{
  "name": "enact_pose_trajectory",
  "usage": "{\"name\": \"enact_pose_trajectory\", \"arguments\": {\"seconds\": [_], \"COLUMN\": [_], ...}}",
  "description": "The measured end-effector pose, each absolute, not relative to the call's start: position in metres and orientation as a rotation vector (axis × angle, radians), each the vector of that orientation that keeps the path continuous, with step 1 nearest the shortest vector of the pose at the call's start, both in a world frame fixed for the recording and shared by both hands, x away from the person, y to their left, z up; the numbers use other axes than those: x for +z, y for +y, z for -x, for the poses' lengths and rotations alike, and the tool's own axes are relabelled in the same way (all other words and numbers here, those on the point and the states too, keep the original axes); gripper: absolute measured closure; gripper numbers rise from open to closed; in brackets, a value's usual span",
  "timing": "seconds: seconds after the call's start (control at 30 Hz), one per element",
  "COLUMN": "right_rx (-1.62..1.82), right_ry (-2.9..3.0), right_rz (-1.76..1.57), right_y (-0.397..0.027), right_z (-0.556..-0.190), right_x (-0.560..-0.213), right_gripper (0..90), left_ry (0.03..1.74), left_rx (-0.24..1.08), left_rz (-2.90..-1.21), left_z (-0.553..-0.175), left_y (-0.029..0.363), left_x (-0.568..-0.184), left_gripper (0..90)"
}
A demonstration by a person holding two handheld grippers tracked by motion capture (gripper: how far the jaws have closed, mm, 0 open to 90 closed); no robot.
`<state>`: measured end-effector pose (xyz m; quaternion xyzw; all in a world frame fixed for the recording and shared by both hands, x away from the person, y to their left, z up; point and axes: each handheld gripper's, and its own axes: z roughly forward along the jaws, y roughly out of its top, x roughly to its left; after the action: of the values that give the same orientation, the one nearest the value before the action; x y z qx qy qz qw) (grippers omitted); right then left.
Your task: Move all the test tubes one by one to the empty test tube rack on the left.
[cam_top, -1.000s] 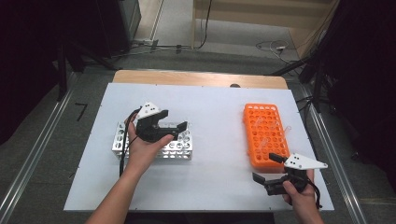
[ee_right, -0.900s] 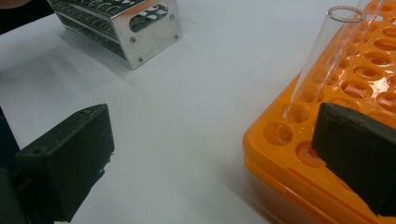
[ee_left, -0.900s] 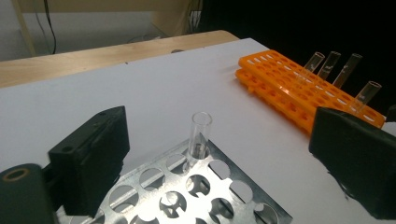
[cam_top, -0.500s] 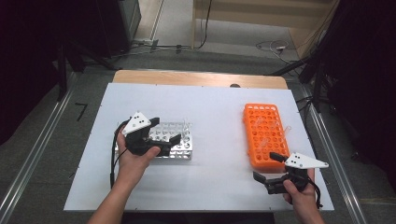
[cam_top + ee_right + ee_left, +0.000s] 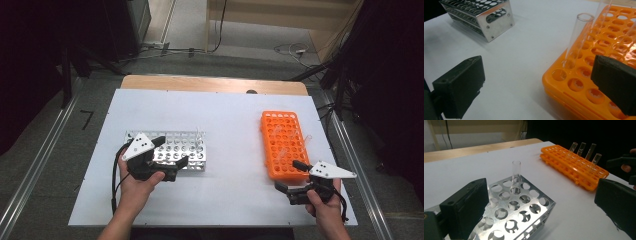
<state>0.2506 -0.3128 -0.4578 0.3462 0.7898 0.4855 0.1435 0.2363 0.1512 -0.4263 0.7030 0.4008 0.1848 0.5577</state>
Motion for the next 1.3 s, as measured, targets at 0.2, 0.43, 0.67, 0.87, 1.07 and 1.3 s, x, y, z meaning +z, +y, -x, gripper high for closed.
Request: {"name": "enact_pose_trajectory", "arguments": {"seconds": [0.2, 0.43, 0.67, 0.87, 1.07, 1.3], "right_rx": [1.398, 1.397, 1.374, 1.289, 1.251, 1.216], "right_ry": [2.240, 2.184, 2.129, 2.082, 2.051, 2.032], "right_rz": [-1.015, -1.055, -1.133, -1.215, -1.304, -1.407], "right_y": [-0.322, -0.335, -0.348, -0.356, -0.360, -0.362], "right_z": [-0.253, -0.261, -0.276, -0.292, -0.314, -0.333], "right_x": [-0.453, -0.451, -0.449, -0.449, -0.456, -0.468], "right_gripper": [0.0, 1.9, 4.4, 6.1, 20.0, 45.2], "left_ry": [0.950, 0.975, 0.976, 0.976, 0.978, 0.987], "left_rx": [0.430, 0.428, 0.434, 0.434, 0.434, 0.439], "left_rz": [-1.660, -1.650, -1.645, -1.644, -1.642, -1.643], "left_z": [-0.226, -0.220, -0.219, -0.219, -0.220, -0.220], "left_y": [0.155, 0.162, 0.163, 0.164, 0.164, 0.165], "left_x": [-0.433, -0.438, -0.438, -0.438, -0.438, -0.439], "left_gripper": [0.0, 0.0, 0.0, 0.0, 0.0, 0.0]}}
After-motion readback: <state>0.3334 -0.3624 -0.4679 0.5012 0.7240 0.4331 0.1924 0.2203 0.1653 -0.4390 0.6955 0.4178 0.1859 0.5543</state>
